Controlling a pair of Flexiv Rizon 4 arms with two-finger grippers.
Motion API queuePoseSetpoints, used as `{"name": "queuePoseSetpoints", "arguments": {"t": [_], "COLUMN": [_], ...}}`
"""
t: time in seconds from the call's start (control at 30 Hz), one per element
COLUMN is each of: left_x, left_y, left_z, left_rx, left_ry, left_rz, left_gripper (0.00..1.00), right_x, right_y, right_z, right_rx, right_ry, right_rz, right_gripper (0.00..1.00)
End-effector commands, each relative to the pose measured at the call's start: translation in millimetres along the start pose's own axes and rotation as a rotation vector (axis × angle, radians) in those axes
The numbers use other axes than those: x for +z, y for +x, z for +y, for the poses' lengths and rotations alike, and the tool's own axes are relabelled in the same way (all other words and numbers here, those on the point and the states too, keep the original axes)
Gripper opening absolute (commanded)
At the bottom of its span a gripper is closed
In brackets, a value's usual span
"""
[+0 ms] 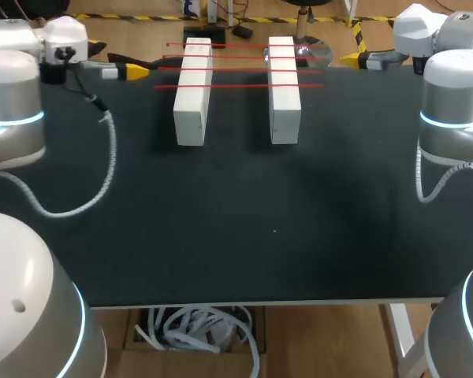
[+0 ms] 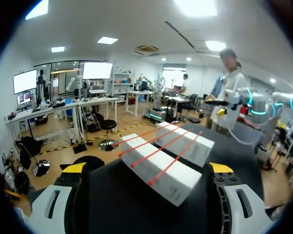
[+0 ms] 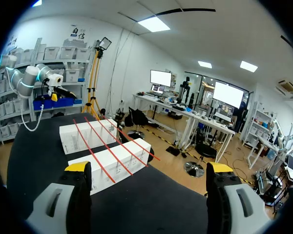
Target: Grab the tape and strap the tape.
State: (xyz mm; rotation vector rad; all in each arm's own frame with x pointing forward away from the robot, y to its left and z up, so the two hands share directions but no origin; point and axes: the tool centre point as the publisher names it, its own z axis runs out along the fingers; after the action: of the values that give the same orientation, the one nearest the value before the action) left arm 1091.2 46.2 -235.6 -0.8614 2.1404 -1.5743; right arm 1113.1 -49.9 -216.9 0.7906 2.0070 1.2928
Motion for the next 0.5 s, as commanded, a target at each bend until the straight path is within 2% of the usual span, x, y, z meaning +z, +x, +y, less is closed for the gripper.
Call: {"name": "queuePoseSetpoints", "arguments": {"t": [0.03, 0.13, 0.33, 0.43, 0.47, 0.5], "left_x": [-6, -3, 6, 9, 11, 12], "left_y": [-14.1, -16.0, -15.9, -13.7, -13.1, -12.4], "left_z": [14.0, 18.4, 25.0, 28.4, 29.8, 31.1], "left_rx": [0.040, 0.047, 0.046, 0.042, 0.039, 0.039], "left_ry": [0.006, 0.013, 0.000, 0.000, -0.003, -0.001], "left_rz": [0.177, 0.213, 0.230, 0.244, 0.247, 0.259], "left_gripper": [1.00, 1.00, 1.00, 0.70, 0.67, 0.58], "right_x": [0, 0, 0, 0, 0, 0], "right_y": [0, 0, 0, 0, 0, 0], "right_z": [0, 0, 0, 0, 0, 0], "right_rx": [0.001, 0.001, 0.001, 0.001, 0.001, 0.001], "right_ry": [0.001, 0.001, 0.001, 0.001, 0.001, 0.001], "right_rz": [0.001, 0.001, 0.001, 0.001, 0.001, 0.001], "right_gripper": [1.00, 1.00, 1.00, 1.00, 1.00, 1.00]}}
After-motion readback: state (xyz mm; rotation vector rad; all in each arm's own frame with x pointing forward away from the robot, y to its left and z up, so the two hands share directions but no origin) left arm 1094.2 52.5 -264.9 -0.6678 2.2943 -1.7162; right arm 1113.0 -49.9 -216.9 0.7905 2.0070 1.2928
